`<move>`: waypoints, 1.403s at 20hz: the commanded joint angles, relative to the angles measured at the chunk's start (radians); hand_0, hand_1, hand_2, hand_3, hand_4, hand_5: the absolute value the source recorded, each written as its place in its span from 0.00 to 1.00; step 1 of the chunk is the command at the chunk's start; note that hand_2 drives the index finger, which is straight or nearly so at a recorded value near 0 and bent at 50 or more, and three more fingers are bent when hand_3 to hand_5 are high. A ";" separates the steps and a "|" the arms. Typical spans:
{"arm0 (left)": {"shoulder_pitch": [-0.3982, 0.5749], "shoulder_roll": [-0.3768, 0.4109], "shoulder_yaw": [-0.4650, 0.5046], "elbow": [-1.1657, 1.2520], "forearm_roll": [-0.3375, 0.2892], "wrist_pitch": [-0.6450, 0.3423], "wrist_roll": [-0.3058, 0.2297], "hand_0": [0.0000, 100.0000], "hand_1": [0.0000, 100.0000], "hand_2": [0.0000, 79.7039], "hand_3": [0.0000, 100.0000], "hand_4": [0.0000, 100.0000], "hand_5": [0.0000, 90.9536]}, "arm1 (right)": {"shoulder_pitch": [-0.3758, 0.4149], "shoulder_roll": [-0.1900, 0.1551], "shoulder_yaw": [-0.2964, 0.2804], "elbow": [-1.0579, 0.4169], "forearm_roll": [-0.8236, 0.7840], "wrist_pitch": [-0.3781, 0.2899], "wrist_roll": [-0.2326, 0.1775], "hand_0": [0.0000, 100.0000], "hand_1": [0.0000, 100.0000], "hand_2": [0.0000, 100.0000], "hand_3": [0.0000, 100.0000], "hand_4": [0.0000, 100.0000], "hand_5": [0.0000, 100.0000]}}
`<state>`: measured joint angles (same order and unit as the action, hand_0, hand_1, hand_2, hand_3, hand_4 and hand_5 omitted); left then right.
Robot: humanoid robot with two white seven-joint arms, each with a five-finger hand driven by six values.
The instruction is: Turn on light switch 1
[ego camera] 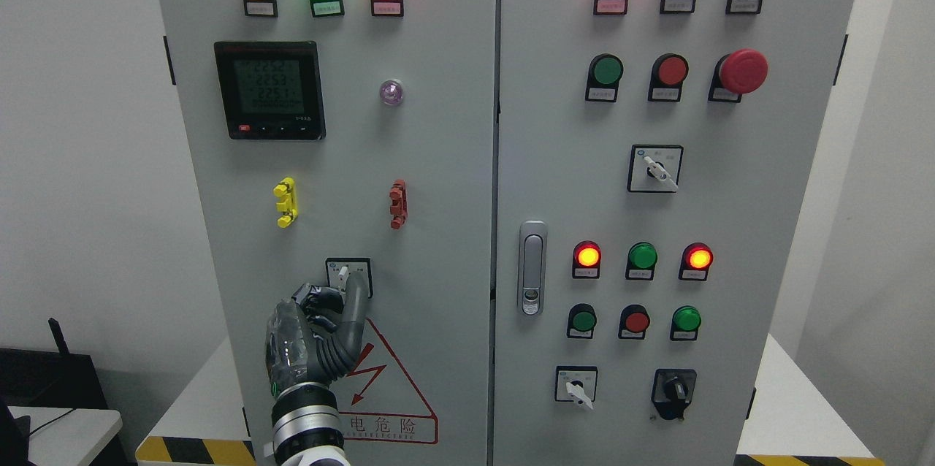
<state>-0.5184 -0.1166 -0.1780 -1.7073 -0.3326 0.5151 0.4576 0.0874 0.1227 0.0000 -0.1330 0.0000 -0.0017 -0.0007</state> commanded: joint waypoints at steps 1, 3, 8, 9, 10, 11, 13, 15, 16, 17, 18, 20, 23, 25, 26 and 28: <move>-0.002 0.002 0.005 0.003 0.001 0.002 -0.001 0.37 0.25 0.44 0.63 0.80 0.89 | 0.000 0.000 0.020 0.001 -0.026 0.000 -0.001 0.12 0.39 0.00 0.00 0.00 0.00; -0.002 0.003 0.005 0.005 0.001 0.000 -0.001 0.39 0.24 0.43 0.62 0.80 0.89 | 0.000 0.000 0.020 0.000 -0.026 0.000 -0.001 0.12 0.39 0.00 0.00 0.00 0.00; -0.017 0.003 0.003 0.014 0.003 0.002 -0.002 0.42 0.24 0.41 0.61 0.80 0.89 | 0.000 0.000 0.020 0.001 -0.026 0.000 -0.001 0.12 0.39 0.00 0.00 0.00 0.00; -0.018 0.003 0.003 0.015 0.003 0.002 -0.002 0.43 0.25 0.40 0.61 0.80 0.89 | 0.000 0.000 0.020 0.000 -0.026 0.000 -0.001 0.12 0.39 0.00 0.00 0.00 0.00; -0.018 0.003 0.003 0.018 0.001 0.002 -0.004 0.44 0.25 0.40 0.61 0.80 0.89 | 0.000 0.000 0.020 0.001 -0.026 0.000 -0.001 0.12 0.39 0.00 0.00 0.00 0.00; -0.018 0.003 0.003 0.018 0.003 0.003 -0.005 0.45 0.25 0.39 0.61 0.80 0.89 | 0.000 0.000 0.020 0.000 -0.026 0.000 -0.001 0.12 0.39 0.00 0.00 0.00 0.00; -0.022 0.003 0.002 0.018 0.003 0.013 -0.005 0.47 0.26 0.38 0.61 0.80 0.89 | 0.000 0.000 0.020 0.000 -0.026 0.000 -0.001 0.12 0.39 0.00 0.00 0.00 0.00; -0.023 0.003 0.002 0.017 0.003 0.013 -0.014 0.50 0.27 0.38 0.61 0.80 0.89 | 0.000 0.000 0.020 0.000 -0.026 0.000 -0.001 0.12 0.39 0.00 0.00 0.00 0.00; -0.023 0.003 0.000 0.017 0.003 0.014 -0.017 0.51 0.27 0.37 0.61 0.80 0.89 | 0.000 0.000 0.020 0.000 -0.026 0.000 -0.001 0.12 0.39 0.00 0.00 0.00 0.00; -0.025 0.003 0.000 0.017 0.003 0.014 -0.017 0.53 0.26 0.37 0.61 0.80 0.89 | 0.000 0.000 0.020 0.000 -0.026 0.000 -0.001 0.12 0.39 0.00 0.00 0.00 0.00; -0.026 0.003 0.000 0.017 0.003 0.014 -0.017 0.55 0.26 0.36 0.60 0.80 0.89 | 0.000 0.000 0.020 0.000 -0.026 0.000 -0.001 0.12 0.39 0.00 0.00 0.00 0.00; -0.026 0.003 0.000 0.018 0.003 0.017 -0.017 0.57 0.26 0.36 0.60 0.80 0.89 | 0.000 0.000 0.020 0.000 -0.026 0.000 -0.001 0.12 0.39 0.00 0.00 0.00 0.00; -0.031 0.003 0.000 0.017 0.003 0.019 -0.017 0.58 0.23 0.35 0.59 0.79 0.89 | 0.000 0.000 0.020 0.001 -0.026 0.000 -0.001 0.12 0.39 0.00 0.00 0.00 0.00; -0.031 0.003 0.000 0.015 0.003 0.019 -0.017 0.59 0.20 0.35 0.59 0.79 0.89 | 0.000 0.000 0.020 0.001 -0.026 0.000 -0.001 0.12 0.39 0.00 0.00 0.00 0.00; -0.031 0.003 0.002 0.015 0.004 0.019 -0.017 0.59 0.19 0.35 0.59 0.79 0.89 | 0.000 0.000 0.020 0.001 -0.026 0.000 -0.001 0.12 0.39 0.00 0.00 0.00 0.00; -0.031 0.003 0.002 0.015 0.004 0.017 -0.019 0.61 0.16 0.36 0.59 0.79 0.89 | 0.000 0.000 0.020 0.000 -0.026 0.000 -0.001 0.12 0.39 0.00 0.00 0.00 0.00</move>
<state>-0.5463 -0.1137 -0.1770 -1.6926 -0.3292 0.5361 0.4407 0.0874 0.1227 0.0000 -0.1328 0.0000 -0.0017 -0.0007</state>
